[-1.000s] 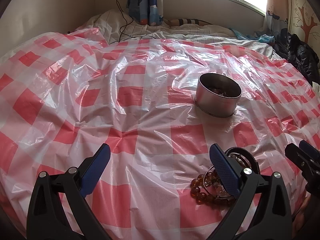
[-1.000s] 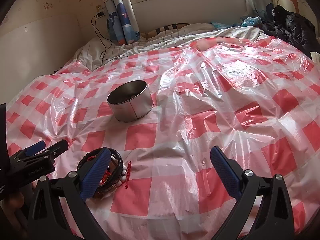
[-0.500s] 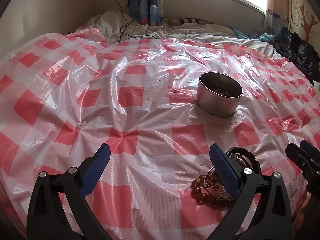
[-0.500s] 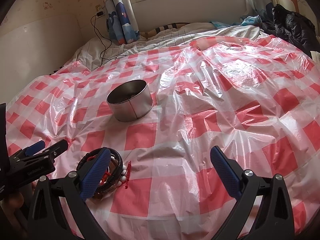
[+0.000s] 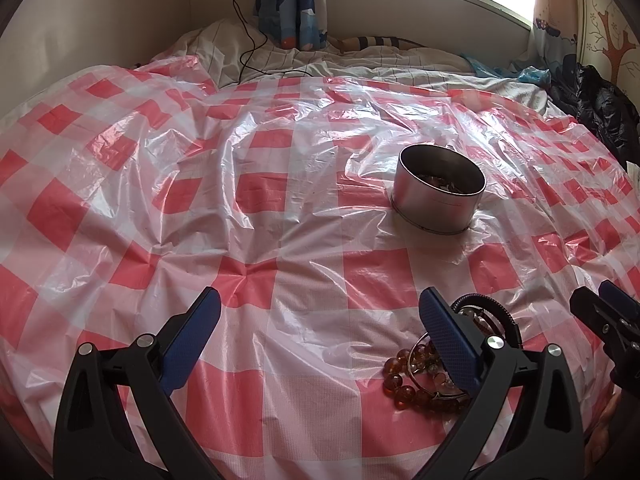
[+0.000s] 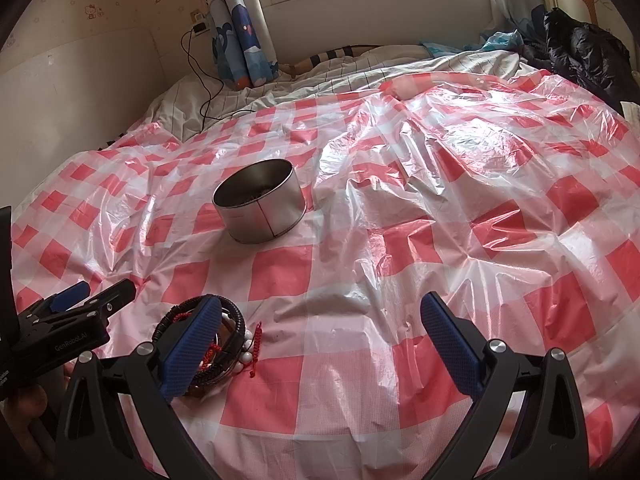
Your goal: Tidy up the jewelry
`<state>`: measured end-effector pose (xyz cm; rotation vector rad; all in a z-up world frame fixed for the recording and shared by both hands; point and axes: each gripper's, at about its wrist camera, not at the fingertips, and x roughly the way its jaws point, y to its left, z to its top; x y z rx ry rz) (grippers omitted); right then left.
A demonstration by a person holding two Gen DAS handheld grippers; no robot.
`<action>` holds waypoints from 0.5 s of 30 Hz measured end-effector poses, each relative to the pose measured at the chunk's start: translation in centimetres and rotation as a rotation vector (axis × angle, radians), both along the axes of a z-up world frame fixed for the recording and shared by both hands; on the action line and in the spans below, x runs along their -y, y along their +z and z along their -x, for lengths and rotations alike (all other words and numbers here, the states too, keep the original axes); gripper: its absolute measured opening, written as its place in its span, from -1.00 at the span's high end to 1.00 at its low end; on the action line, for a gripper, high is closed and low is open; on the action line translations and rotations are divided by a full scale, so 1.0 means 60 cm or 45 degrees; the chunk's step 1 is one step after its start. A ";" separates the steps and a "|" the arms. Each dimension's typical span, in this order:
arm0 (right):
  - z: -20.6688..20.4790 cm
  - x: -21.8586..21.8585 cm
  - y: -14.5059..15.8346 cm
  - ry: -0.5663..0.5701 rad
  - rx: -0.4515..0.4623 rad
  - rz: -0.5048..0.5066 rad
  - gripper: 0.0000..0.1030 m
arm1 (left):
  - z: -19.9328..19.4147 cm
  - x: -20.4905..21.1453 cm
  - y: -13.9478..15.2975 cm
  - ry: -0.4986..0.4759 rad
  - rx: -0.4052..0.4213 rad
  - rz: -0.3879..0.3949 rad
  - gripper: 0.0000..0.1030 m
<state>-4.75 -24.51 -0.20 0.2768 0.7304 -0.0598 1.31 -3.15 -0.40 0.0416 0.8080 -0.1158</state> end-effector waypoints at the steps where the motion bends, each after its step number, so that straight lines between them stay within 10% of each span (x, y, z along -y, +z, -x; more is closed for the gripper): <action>1: 0.000 0.000 0.000 0.000 0.000 -0.001 -0.85 | 0.000 0.000 0.000 0.000 0.000 0.000 -0.85; 15: 0.000 0.000 -0.003 -0.001 -0.005 -0.006 -0.85 | -0.005 -0.001 -0.003 -0.001 -0.004 -0.004 -0.85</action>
